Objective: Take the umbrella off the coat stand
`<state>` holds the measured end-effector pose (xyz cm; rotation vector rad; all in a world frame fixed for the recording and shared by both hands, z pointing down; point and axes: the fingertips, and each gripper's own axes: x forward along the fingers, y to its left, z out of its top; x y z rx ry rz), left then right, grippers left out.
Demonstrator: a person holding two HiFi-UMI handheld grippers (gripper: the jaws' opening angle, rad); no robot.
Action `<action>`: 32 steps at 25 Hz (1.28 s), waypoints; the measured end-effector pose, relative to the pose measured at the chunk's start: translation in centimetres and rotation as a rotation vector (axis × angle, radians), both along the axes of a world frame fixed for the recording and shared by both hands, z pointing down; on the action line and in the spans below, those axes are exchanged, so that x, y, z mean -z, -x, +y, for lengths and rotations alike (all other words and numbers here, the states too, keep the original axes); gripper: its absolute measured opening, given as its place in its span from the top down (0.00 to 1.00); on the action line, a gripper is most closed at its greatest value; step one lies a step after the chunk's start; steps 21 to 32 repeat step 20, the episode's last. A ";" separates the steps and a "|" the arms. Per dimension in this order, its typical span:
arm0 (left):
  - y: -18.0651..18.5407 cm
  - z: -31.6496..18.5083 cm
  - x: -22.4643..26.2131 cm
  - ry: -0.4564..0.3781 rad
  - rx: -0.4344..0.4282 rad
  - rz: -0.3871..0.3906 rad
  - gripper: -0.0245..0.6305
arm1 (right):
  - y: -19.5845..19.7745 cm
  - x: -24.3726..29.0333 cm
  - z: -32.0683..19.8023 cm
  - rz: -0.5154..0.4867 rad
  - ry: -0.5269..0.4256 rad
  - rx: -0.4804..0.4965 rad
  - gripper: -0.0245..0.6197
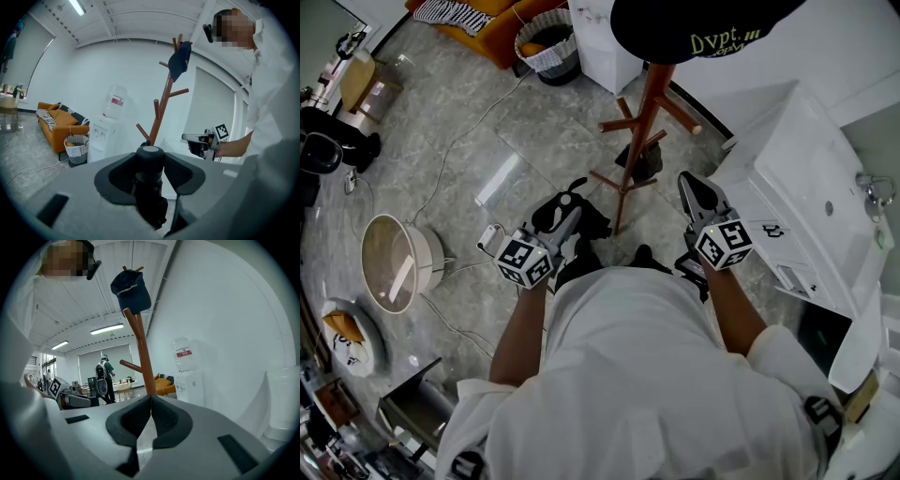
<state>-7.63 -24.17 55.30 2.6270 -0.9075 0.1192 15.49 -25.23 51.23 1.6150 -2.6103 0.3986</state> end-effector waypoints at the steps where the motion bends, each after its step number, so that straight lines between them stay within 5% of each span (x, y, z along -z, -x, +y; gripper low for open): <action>1: -0.1 0.0 0.0 0.001 -0.002 0.001 0.67 | -0.1 0.0 -0.1 -0.001 0.001 -0.002 0.94; 32: -0.5 -1.6 5.4 -0.053 -0.003 0.095 0.67 | -1.5 -0.3 -0.4 -0.007 0.006 -0.039 0.94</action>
